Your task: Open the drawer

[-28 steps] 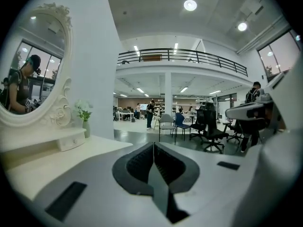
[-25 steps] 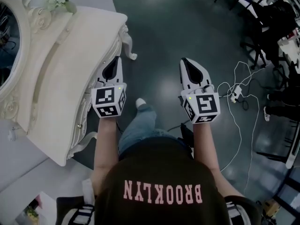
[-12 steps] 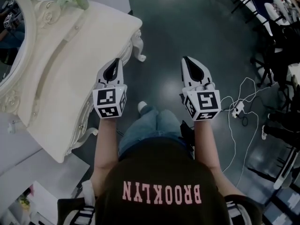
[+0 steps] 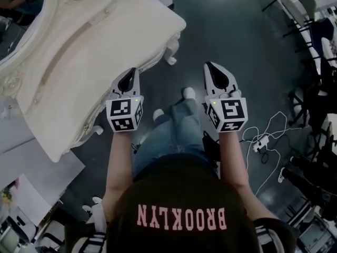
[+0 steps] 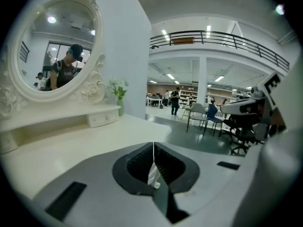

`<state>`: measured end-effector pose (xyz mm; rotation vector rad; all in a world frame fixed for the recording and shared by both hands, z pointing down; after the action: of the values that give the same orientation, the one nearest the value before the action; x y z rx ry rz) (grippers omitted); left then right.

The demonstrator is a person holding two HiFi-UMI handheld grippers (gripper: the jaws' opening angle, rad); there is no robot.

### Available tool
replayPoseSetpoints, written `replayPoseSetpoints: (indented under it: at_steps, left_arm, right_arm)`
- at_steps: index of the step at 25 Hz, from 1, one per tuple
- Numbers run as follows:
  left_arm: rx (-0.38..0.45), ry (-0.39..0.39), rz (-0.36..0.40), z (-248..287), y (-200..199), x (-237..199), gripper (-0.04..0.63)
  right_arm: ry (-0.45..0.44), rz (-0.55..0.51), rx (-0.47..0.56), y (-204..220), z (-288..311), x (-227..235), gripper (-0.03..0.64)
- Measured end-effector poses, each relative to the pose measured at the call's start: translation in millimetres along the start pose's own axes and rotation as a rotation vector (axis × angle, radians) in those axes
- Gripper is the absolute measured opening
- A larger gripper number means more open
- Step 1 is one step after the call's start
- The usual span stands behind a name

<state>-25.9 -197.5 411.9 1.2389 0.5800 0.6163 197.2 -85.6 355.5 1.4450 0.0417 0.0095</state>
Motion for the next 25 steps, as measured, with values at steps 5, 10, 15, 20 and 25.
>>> replayPoseSetpoints:
  at_steps: [5, 10, 15, 20, 25]
  left_arm:
    - [-0.077, -0.083, -0.132, 6.5, 30.0, -5.1, 0.006]
    - [-0.149, -0.153, -0.228, 9.4, 58.2, -3.2, 0.013]
    - [-0.26, -0.187, -0.301, 23.2, 94.8, 4.2, 0.187]
    - [-0.262, -0.288, -0.344, 41.2, 117.1, -1.6, 0.169]
    - [-0.314, -0.432, -0.318, 54.4, 136.6, -16.0, 0.166]
  right_arm:
    - [-0.118, 0.001, -0.065, 19.9, 45.8, 3.4, -0.003]
    - [-0.218, 0.005, -0.117, 33.4, 75.5, 2.9, -0.003]
    - [-0.273, 0.026, -0.167, 53.3, 90.5, 13.3, -0.003]
    - [-0.303, 0.044, -0.207, 68.5, 101.0, 26.1, -0.003]
    - [-0.344, 0.039, -0.24, 79.0, 114.2, 36.0, -0.003]
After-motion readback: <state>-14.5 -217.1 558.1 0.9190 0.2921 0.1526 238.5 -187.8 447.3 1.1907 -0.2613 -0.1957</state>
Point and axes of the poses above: the fingertips, and each gripper's own axes: z forward along the fingers, x to its right, y out of its underside, the point moved 5 cm from there along -z, backward along the fingers, and after that the axes turned 13 degrees about x, right-handed, at the moved point
